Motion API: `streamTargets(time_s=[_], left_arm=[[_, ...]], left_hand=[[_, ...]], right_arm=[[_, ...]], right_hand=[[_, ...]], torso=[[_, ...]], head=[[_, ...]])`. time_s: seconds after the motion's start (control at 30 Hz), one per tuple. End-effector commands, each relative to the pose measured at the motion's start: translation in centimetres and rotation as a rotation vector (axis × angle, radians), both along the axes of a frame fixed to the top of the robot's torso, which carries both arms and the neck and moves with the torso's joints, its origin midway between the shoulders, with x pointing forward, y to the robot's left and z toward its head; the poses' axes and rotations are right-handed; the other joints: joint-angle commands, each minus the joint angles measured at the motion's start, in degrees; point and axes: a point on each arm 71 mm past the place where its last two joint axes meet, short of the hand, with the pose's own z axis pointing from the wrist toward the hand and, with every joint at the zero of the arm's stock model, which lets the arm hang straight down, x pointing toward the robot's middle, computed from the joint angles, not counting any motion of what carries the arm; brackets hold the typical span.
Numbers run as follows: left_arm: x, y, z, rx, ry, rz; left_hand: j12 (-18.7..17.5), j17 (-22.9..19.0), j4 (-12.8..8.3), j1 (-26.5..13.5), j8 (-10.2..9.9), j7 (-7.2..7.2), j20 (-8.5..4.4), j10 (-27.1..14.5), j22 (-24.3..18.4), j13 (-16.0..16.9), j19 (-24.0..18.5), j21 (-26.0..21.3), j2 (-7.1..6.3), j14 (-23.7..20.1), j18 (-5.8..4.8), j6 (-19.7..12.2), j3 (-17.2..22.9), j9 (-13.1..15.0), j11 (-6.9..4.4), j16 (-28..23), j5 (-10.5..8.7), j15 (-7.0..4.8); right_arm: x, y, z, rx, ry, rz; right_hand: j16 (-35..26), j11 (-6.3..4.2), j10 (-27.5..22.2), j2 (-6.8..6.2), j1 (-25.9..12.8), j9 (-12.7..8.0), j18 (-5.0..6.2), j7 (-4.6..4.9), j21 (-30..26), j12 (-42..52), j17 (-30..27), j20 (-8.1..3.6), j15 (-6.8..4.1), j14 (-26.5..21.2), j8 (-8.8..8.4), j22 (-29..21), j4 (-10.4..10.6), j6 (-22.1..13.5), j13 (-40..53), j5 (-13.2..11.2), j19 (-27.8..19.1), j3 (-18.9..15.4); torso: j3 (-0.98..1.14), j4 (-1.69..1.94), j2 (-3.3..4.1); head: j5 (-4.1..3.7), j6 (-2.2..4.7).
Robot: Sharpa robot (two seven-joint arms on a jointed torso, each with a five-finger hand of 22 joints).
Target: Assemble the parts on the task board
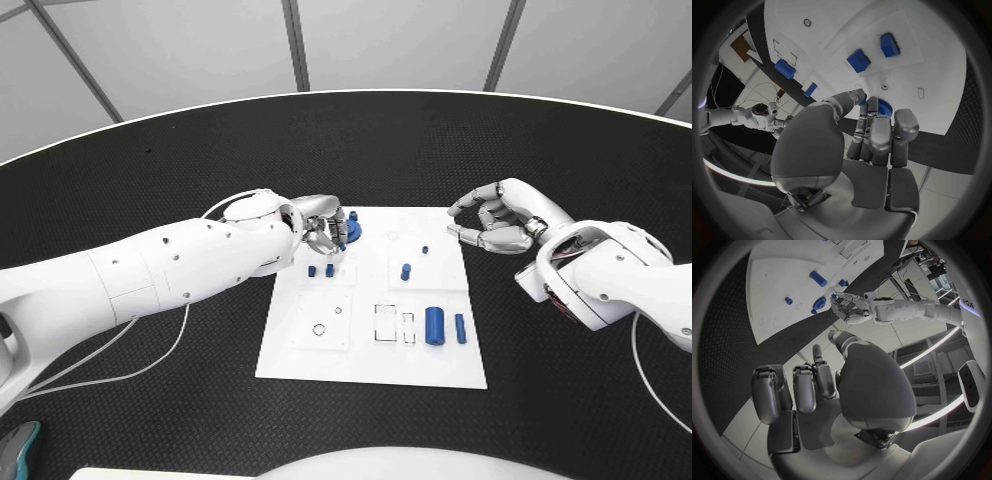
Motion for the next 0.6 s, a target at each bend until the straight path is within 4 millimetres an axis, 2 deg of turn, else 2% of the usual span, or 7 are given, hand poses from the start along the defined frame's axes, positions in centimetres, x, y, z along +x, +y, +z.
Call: streamTargets(time_s=[0.03, 0.23, 0.6], left_arm=[[0.1, 0.3, 0.4, -0.001, -0.005, 0.006], [0.3, 1.0, 1.0, 0.001, -0.005, 0.022], [0.5, 2.3, 1.0, 0.018, 0.017, 0.045]], left_hand=[[-0.21, -0.04, 0.21, -0.64, 0.05, -0.02, -0.07, 0.42, 0.1, 0.05, 0.33, 0.39, -0.04, -0.08, -0.77, 0.47, -0.11, -0.04, -0.16, 0.39, -0.14, -0.4], [-0.24, -0.05, 0.22, -0.66, 0.05, -0.05, -0.07, 0.52, 0.18, 0.06, 0.39, 0.42, 0.0, -0.07, -0.78, 0.56, -0.12, -0.03, -0.19, 0.41, -0.13, -0.42], [-0.27, -0.07, 0.22, -0.66, 0.05, -0.08, -0.08, 0.61, 0.26, 0.07, 0.45, 0.46, 0.03, -0.07, -0.8, 0.63, -0.11, -0.02, -0.22, 0.42, -0.12, -0.44]], right_arm=[[0.0, 0.0, 0.0, 0.0, 0.0, 0.0], [0.1, 0.0, 0.0, -0.001, 0.0, 0.0], [0.1, 0.0, 0.0, -0.002, 0.001, 0.0]], right_hand=[[-0.22, -0.23, 0.28, -0.04, 0.59, -0.09, -0.85, -0.17, 0.15, 0.35, 9.15, -0.56, -0.33, 4.59, 0.36, 15.09, 0.01, 0.19, 5.96, 0.26, 5.96, 0.2], [-0.22, -0.23, 0.38, -0.1, 0.48, -0.1, -0.85, -0.18, 0.15, 0.47, 9.18, -0.58, -0.34, 4.6, 0.44, 15.09, 0.08, 0.26, 6.05, 0.48, 5.96, 0.25], [-0.22, -0.23, 0.38, -0.1, 0.48, -0.1, -0.85, -0.18, 0.15, 0.47, 9.18, -0.58, -0.34, 4.6, 0.44, 15.09, 0.08, 0.26, 6.05, 0.48, 5.96, 0.25]], torso=[[0.03, -0.01, -0.06], [0.08, -0.01, -0.06], [0.03, 0.02, 0.07]], head=[[0.17, 0.08], [0.31, 0.2], [0.37, 0.22]])
